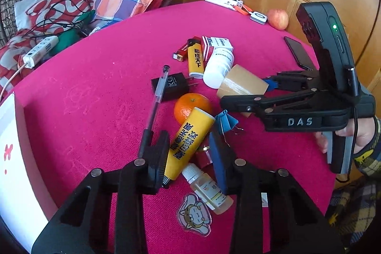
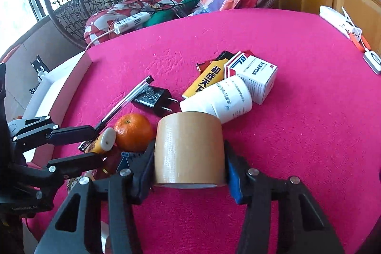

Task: Organize rigid objects
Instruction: 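Grasp the black pen with the left tool while the right tool lifts the tape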

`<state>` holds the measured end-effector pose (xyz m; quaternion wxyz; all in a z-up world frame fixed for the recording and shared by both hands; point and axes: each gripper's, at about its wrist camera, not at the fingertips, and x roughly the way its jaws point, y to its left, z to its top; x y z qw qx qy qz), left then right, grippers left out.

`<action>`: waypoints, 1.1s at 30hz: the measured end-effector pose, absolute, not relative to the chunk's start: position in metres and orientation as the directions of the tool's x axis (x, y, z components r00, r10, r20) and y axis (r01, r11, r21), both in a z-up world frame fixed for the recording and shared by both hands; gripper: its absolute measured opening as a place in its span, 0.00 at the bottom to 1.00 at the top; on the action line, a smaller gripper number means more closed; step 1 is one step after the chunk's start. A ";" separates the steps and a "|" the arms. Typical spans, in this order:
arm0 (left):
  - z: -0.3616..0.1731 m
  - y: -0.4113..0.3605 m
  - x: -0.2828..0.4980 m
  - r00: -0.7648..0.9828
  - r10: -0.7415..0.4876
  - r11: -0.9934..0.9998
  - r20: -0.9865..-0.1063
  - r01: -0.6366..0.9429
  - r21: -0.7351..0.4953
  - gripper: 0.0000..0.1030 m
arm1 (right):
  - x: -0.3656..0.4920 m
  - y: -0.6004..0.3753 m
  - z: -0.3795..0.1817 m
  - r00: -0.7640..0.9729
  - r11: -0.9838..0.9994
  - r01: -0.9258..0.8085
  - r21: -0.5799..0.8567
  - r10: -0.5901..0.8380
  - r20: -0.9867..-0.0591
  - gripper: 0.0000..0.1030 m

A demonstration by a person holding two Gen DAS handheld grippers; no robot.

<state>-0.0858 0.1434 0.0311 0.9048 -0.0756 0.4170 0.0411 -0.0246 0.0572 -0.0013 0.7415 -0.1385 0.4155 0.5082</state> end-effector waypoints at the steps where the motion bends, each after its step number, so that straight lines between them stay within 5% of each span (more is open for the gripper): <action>1: 0.031 0.146 -0.087 0.646 0.020 0.984 -0.763 -0.147 -0.098 0.33 | -0.023 0.055 -0.002 0.135 0.447 -0.866 0.223 0.640 -0.756 0.50; 16: 0.018 0.145 -0.075 0.571 0.086 0.994 -0.817 -0.107 0.030 0.33 | -0.024 0.058 -0.003 0.138 0.447 -0.866 0.225 0.645 -0.751 0.50; 24: 0.029 0.196 -0.081 0.625 0.017 0.950 -0.780 -0.252 -0.182 0.33 | -0.025 0.058 -0.004 0.141 0.443 -0.869 0.220 0.648 -0.748 0.50; 33: 0.010 0.189 -0.046 0.482 0.198 0.951 -0.853 -0.307 0.047 0.34 | -0.027 0.059 -0.004 0.161 0.445 -0.873 0.196 0.645 -0.747 0.50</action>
